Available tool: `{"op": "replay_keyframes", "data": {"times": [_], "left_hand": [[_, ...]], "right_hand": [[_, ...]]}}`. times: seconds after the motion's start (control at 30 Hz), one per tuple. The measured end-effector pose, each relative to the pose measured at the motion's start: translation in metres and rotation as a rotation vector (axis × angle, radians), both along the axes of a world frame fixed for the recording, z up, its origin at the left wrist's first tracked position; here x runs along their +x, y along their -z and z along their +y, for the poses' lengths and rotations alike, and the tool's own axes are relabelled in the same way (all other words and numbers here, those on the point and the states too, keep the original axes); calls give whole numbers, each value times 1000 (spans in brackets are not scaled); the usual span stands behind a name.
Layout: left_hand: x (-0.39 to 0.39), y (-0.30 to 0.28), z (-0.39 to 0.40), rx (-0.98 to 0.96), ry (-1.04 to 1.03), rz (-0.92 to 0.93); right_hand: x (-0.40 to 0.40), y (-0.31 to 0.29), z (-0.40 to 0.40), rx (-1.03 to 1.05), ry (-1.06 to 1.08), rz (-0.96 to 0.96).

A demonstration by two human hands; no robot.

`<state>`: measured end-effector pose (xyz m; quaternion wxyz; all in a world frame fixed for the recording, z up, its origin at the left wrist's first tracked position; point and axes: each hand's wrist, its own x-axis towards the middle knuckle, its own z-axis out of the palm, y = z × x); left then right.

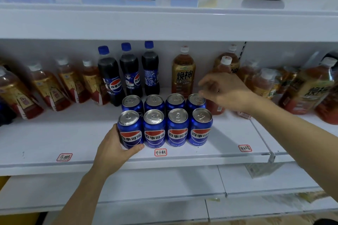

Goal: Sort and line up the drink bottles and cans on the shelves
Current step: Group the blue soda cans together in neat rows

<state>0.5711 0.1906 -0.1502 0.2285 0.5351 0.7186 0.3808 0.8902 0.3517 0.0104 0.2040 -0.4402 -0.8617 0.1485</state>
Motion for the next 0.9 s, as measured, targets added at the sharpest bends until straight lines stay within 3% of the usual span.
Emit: {"op": "replay_keyframes", "data": {"times": [0.17,0.57,0.63,0.8,0.9], "left_hand": [[3,-1,0,11,4,-15],[-1,4,0,20,4,3],[-1,5,1,20,6,8],[-2,5,1,20,7,19],[-1,4,1,36,13,38]], "right_hand": [[-26,6,23,-222,-61,-344],[-27,12,22,-259,-40,-277],[-21,14,18,-282,-33,-209],[17,57,-22,-315,-7,383],[35,98,-41,-422,3,358]]}}
